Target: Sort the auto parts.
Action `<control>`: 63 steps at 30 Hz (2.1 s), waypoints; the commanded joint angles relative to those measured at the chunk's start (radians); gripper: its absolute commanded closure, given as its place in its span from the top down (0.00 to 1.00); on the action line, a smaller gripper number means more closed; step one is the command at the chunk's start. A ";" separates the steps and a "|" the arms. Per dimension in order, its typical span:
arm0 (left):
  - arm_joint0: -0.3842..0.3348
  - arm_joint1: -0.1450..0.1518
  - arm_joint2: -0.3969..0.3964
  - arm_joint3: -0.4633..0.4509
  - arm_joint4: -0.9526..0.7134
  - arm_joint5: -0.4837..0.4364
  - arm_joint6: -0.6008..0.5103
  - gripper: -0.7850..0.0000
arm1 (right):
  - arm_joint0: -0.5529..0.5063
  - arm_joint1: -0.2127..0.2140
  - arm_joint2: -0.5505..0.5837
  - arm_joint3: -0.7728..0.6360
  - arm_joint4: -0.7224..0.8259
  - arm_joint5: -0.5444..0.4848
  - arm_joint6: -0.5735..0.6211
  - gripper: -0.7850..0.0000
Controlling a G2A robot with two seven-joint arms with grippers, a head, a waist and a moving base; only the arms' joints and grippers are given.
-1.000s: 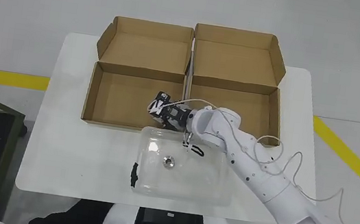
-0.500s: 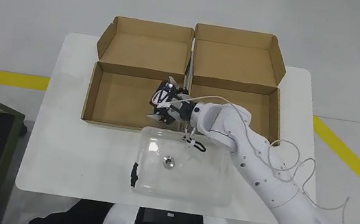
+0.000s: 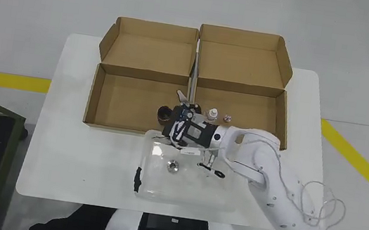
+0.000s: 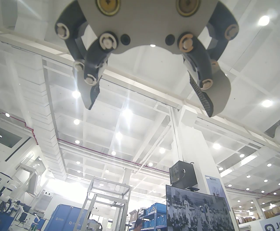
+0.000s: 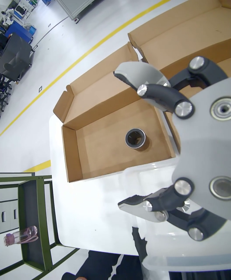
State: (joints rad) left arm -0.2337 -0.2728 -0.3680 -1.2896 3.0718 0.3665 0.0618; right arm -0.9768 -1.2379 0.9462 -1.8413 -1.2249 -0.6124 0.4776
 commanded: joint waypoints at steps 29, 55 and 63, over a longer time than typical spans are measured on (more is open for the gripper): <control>0.000 0.000 0.000 0.000 0.000 0.000 0.000 1.00 | -0.350 0.078 0.067 -0.132 -0.306 -0.157 -0.094 1.00; 0.000 0.000 0.000 0.000 0.000 0.000 0.000 1.00 | -0.205 0.043 -0.091 0.157 -0.388 -0.090 -0.194 0.58; 0.000 0.000 0.000 0.000 0.000 0.000 0.000 1.00 | -0.197 0.042 -0.085 0.162 -0.363 -0.094 -0.200 0.09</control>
State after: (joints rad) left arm -0.2337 -0.2728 -0.3680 -1.2896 3.0718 0.3665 0.0618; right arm -1.1738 -1.1966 0.8584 -1.6775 -1.5926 -0.7045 0.2777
